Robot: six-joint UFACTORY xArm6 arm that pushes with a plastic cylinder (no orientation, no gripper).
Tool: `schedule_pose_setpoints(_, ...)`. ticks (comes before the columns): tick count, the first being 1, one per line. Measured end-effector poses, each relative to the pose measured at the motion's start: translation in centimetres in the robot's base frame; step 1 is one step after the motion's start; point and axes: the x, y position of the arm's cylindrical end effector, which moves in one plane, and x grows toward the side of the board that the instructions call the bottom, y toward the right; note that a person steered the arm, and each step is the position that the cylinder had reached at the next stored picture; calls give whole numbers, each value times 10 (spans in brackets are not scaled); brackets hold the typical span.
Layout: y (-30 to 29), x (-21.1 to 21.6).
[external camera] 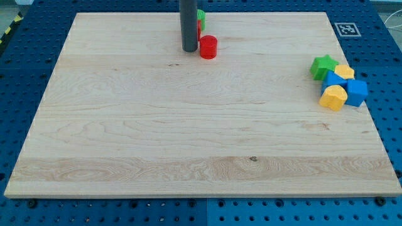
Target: Push the red circle to the top center of the board
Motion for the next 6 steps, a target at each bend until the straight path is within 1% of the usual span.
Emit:
schedule_pose_setpoints(1,8,23)
schedule_pose_setpoints(2,40,25)
schedule_pose_setpoints(3,57,22)
schedule_pose_setpoints(5,57,-18)
schedule_pose_setpoints(6,57,-28)
